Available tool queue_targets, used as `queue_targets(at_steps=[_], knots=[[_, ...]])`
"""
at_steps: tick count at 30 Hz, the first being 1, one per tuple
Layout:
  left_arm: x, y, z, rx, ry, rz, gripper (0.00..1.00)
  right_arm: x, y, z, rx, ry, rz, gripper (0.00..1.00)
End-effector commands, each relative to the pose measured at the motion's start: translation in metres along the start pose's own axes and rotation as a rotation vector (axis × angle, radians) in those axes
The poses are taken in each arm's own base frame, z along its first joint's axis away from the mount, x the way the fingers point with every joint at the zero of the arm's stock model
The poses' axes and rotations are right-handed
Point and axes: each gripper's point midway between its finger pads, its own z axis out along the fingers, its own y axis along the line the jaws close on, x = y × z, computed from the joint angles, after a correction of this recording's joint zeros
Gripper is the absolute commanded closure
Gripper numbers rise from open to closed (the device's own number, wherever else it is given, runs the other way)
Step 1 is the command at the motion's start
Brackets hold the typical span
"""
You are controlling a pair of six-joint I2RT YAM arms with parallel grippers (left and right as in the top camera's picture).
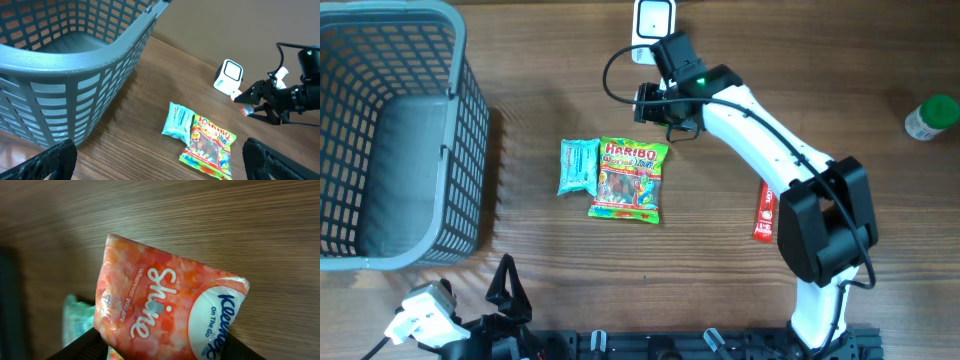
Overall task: Scan the item barcode
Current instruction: 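Hold the tissue packet under the white scanner, turning it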
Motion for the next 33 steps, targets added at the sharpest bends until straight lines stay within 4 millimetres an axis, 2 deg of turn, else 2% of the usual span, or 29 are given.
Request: queue_targets(at_steps=[1,3,5,8,10,13,18,25,27,33], knots=[[0.0,0.0,0.0,0.0,-0.007,-0.004,0.0,-0.009,0.03,-0.016,-0.223,0.039,0.009,0.42],[0.0,0.0,0.0,0.0,-0.007,-0.004,0.0,-0.018,0.038,-0.022,-0.301,0.041,0.054,0.41],[0.0,0.0,0.0,0.0,-0.007,-0.004,0.0,-0.035,0.039,-0.027,-0.349,0.01,0.141,0.45],[0.0,0.0,0.0,0.0,-0.007,-0.004,0.0,-0.073,0.048,-0.033,-0.448,-0.085,0.28,0.47],[0.0,0.0,0.0,0.0,-0.007,-0.004,0.0,-0.092,0.057,-0.028,-0.522,-0.128,0.373,0.47],[0.0,0.0,0.0,0.0,-0.007,-0.004,0.0,-0.105,0.059,-0.016,-0.575,-0.138,0.476,0.48],[0.0,0.0,0.0,0.0,-0.007,-0.004,0.0,-0.125,0.062,0.008,-0.698,-0.105,0.773,0.52],[0.0,0.0,0.0,0.0,-0.007,-0.004,0.0,-0.149,0.05,0.022,-0.786,-0.129,1.053,0.51],[0.0,0.0,0.0,0.0,-0.007,-0.004,0.0,-0.156,0.036,0.032,-0.783,-0.151,1.159,0.51],[0.0,0.0,0.0,0.0,-0.007,-0.004,0.0,-0.173,0.013,0.044,-0.835,-0.206,1.221,0.51]])
